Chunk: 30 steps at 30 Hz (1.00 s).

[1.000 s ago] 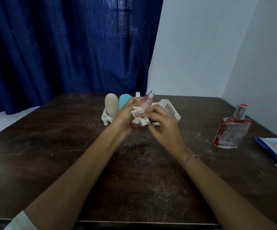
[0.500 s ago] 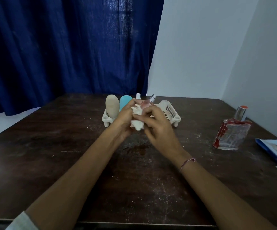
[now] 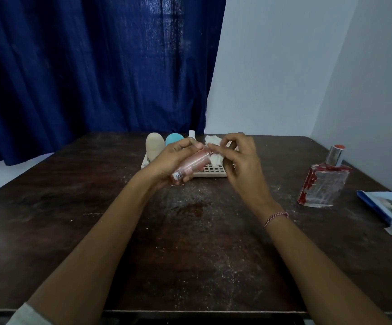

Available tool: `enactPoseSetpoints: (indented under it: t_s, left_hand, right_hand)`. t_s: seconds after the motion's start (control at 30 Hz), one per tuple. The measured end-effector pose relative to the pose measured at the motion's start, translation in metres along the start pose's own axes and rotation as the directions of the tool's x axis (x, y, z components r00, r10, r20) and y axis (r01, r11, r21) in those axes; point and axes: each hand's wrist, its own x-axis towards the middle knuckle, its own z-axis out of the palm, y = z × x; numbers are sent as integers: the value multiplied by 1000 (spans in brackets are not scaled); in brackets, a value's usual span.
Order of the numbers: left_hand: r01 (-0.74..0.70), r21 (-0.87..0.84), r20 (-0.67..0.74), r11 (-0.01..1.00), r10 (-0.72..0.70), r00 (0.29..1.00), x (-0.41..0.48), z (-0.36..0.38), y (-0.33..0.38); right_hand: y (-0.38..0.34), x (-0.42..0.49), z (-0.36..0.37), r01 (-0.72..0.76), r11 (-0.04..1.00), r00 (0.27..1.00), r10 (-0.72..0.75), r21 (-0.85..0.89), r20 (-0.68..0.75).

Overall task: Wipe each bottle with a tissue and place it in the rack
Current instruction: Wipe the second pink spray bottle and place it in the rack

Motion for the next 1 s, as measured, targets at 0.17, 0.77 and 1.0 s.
enactPoseSetpoints:
  t_s: [0.17,0.77,1.0]
  left_hand:
    - [-73,278,-16,958,80,997,1,-3,-4]
    - [-98,788,42,608,105,994,3,4,-15]
    - [-181,983,174,-27,443,880,1,2,-19]
  right_hand:
    - [10,0,-5,-35,997,991,25,74,129]
    - [10,2,-7,-472,771,880,384,429,278]
    - [14,0,1,-613,731,785,522,299,333]
